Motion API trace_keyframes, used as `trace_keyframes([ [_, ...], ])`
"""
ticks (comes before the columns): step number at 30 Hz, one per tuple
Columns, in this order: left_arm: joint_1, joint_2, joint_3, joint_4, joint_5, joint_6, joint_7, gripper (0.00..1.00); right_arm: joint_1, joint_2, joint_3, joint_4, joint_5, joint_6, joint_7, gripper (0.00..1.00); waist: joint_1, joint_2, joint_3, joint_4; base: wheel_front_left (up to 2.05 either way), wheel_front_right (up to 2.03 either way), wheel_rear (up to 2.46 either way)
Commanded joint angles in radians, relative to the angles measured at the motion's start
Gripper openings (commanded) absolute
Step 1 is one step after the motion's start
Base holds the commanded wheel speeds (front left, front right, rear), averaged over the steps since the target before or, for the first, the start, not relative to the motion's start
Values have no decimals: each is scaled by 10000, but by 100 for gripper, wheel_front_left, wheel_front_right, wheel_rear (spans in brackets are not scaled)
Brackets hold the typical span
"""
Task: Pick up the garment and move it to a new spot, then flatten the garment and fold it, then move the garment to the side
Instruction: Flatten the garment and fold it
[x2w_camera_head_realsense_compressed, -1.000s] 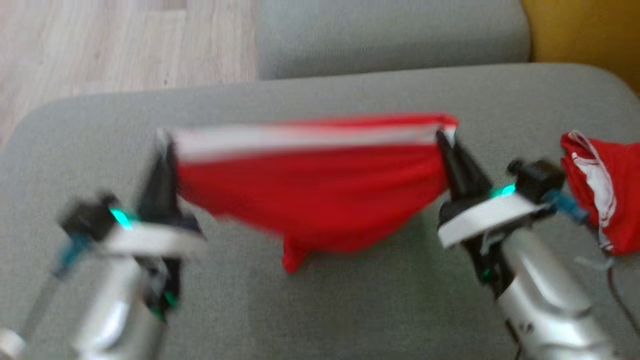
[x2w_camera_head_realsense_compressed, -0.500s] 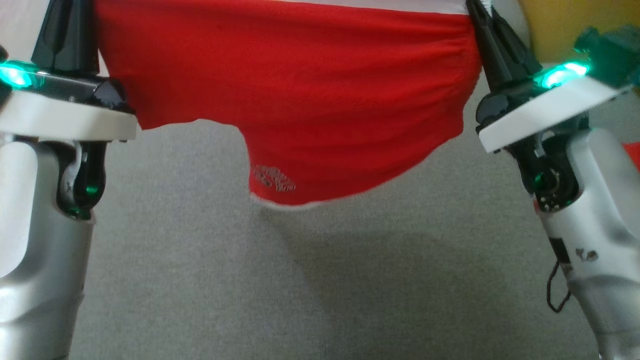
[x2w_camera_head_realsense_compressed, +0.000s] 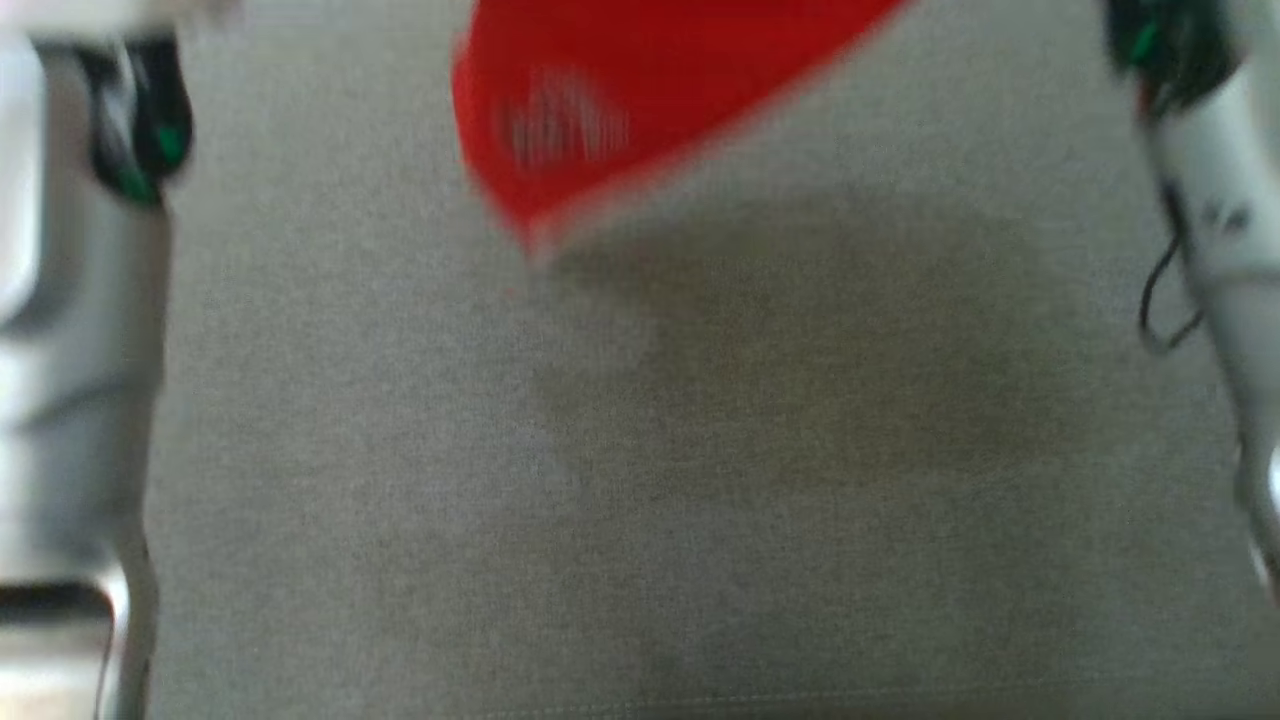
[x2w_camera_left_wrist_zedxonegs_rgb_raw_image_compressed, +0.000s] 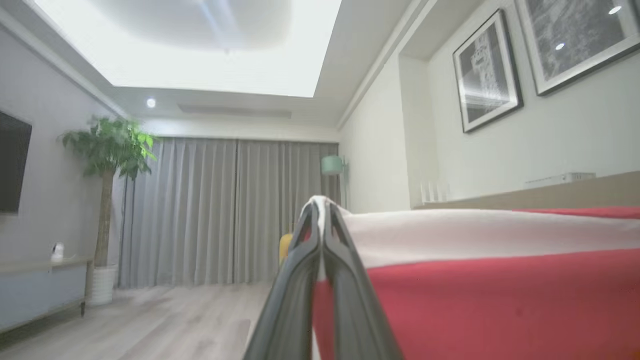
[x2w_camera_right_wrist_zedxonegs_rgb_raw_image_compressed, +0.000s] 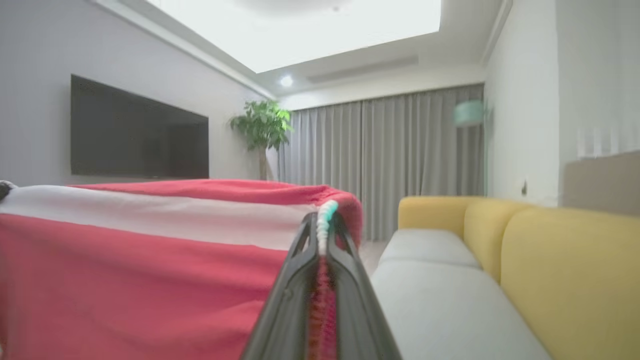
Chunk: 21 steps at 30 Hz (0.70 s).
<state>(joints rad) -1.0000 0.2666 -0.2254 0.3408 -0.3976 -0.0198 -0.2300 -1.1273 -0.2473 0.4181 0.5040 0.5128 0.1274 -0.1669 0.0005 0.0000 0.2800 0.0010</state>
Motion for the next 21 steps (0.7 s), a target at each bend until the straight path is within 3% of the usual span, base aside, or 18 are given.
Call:
trace_keyframes([
  [1,-641,309,372,-213,199,57,-158,0,-411,223,-135,24,-162,33,-400,0,-5,0,356,53,0,0,0],
  [4,-1000,118,542,-252,512,39,-301,0,-860,344,-257,676,-746,33,-867,0,-5,0,404,97,0,0,0],
  [8,170,-243,908,-609,731,-119,-313,0,-189,392,24,849,-1204,33,-940,0,-5,0,402,153,0,0,0],
  [16,5172,-1504,2175,-607,837,-587,-316,0,4257,427,586,19,-1125,33,-946,0,-5,0,102,56,0,0,0],
  [21,7346,-2030,2828,-428,997,-819,-316,0,6746,795,481,-592,-1000,33,-947,0,-5,0,-445,-86,0,0,0],
])
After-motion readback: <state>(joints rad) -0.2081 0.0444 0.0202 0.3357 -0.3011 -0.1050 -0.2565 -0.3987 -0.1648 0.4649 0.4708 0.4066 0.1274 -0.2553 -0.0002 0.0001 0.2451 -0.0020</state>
